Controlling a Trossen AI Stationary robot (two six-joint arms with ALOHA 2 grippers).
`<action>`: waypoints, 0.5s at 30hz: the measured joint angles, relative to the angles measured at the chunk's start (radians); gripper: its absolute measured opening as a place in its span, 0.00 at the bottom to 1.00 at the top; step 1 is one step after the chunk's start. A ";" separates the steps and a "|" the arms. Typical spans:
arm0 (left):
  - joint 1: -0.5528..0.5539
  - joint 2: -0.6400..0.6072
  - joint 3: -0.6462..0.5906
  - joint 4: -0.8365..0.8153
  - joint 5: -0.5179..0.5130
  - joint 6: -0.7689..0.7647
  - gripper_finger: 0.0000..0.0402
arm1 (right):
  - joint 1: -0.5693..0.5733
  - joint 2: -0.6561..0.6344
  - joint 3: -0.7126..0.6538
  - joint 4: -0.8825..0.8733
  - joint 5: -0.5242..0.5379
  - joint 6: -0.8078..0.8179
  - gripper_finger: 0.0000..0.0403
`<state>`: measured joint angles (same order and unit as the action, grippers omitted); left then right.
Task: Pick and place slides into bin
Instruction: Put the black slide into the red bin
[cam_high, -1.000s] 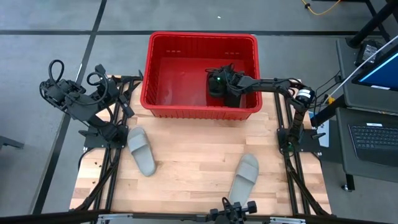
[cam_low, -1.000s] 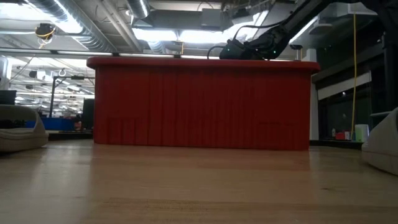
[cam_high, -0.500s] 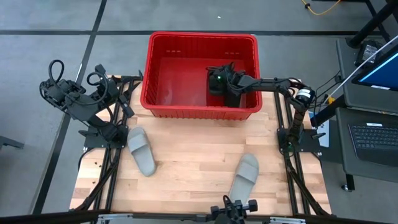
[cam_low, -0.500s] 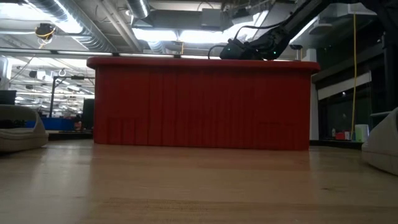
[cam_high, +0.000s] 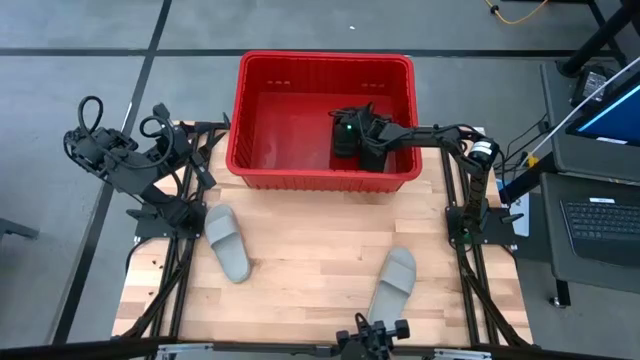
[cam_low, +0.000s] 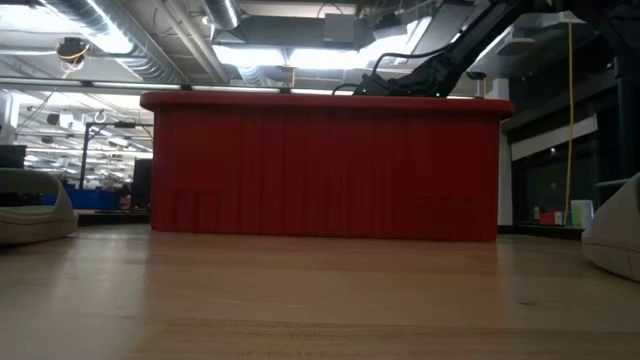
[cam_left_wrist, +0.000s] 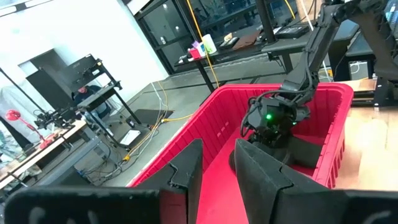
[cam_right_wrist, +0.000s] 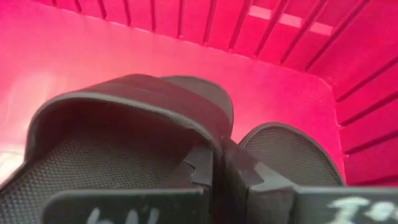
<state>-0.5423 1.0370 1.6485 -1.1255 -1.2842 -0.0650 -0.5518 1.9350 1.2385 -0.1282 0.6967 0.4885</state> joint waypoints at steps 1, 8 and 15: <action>0.000 0.000 0.000 0.000 0.000 0.000 0.22 | 0.000 0.000 0.000 -0.001 -0.001 0.000 0.04; 0.000 0.000 0.000 0.000 0.001 0.000 0.22 | 0.000 0.000 0.000 -0.002 -0.007 -0.061 0.04; 0.000 0.000 0.000 0.000 0.001 0.000 0.22 | 0.000 0.001 0.000 -0.005 -0.010 -0.101 0.04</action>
<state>-0.5423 1.0370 1.6485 -1.1252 -1.2832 -0.0647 -0.5522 1.9357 1.2385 -0.1333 0.6862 0.3876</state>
